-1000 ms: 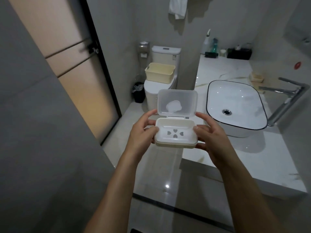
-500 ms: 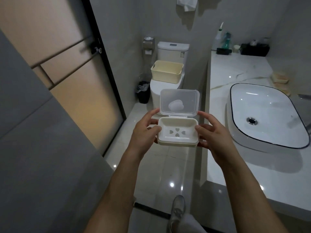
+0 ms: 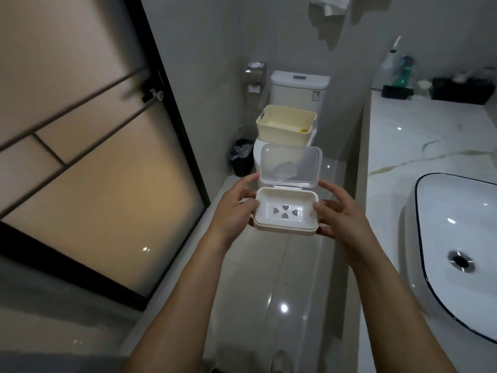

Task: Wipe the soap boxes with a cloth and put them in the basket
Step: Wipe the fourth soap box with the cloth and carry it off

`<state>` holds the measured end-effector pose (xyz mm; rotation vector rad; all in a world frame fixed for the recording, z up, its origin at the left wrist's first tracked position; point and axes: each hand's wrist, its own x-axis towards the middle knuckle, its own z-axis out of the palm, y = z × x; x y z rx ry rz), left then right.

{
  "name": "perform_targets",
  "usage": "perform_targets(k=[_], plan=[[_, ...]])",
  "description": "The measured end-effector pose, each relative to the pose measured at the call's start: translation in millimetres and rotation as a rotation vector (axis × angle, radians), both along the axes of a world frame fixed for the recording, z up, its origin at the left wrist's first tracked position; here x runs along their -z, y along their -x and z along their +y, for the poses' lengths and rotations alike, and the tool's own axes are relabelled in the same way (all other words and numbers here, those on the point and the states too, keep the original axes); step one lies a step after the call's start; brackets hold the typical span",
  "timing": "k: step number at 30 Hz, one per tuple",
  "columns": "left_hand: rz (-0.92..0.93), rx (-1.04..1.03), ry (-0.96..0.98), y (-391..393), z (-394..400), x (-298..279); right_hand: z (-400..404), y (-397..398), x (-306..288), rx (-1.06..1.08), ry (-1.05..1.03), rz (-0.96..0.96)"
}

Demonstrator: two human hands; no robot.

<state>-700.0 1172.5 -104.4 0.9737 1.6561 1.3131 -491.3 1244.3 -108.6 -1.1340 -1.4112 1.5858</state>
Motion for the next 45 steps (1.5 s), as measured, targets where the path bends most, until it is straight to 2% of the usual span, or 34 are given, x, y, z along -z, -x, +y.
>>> perform_targets(k=[15, 30, 37, 45], plan=[[-0.013, 0.043, 0.02, 63, 187, 18, 186, 63, 17, 0.073, 0.042, -0.089], [0.017, 0.149, 0.111, 214, 430, 58, 382, 210, 49, 0.263, 0.128, -0.131], [0.015, 0.195, 0.183, 237, 534, 100, 467, 237, 81, 0.298, 0.306, -0.163], [-0.031, 0.186, 0.341, 242, 638, 169, 582, 250, 153, 0.252, 0.47, -0.167]])
